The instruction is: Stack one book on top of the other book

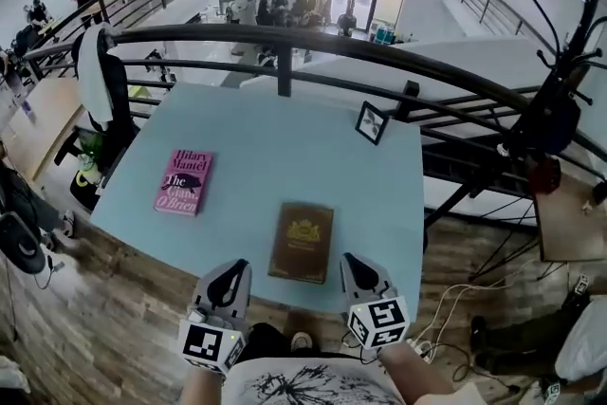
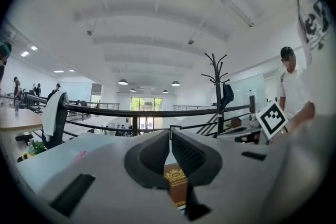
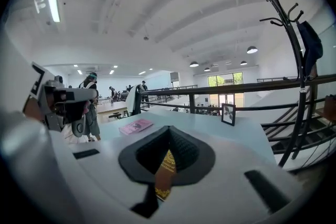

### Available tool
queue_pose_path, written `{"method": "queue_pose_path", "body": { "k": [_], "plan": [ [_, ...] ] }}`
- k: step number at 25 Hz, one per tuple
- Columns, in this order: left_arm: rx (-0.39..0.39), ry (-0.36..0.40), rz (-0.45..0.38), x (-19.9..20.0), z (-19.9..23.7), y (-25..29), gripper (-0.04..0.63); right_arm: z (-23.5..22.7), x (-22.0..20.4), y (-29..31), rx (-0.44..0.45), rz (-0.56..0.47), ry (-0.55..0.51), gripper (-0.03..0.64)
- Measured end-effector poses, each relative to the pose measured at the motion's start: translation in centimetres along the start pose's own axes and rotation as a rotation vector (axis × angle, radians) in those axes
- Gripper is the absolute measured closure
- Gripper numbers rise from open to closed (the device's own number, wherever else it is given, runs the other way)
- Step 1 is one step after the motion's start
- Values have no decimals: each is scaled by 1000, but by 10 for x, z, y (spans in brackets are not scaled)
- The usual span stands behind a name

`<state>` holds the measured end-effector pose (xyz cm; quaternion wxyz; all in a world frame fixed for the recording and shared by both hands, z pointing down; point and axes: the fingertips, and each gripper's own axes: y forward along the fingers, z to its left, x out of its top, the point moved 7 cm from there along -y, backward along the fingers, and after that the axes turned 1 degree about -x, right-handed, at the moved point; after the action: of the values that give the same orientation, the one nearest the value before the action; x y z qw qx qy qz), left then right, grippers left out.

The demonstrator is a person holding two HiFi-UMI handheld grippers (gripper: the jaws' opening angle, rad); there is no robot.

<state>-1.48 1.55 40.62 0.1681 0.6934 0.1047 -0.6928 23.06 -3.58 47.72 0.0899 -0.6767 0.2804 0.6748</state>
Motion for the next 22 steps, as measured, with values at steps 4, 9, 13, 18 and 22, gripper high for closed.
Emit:
{"method": "queue_pose_path", "body": {
  "k": [4,9,13,18,22],
  "plan": [
    [-76,-12,17,-12,14,41,578,-10,-10,24,-21,57,36,623],
    [-229,9,115,-28,32,85,581,-10,-27,59,-41,166,84,623],
    [-286,-26,136,-44,55,111,581,-11,-49,87,-73,261,143,621],
    [-301,-39,163,-64,81,136,581,-21,-90,120,-72,422,253,475],
    [-320,-39,196,-81,91,151,581,-35,-122,139,-78,523,336,412]
  ]
}}
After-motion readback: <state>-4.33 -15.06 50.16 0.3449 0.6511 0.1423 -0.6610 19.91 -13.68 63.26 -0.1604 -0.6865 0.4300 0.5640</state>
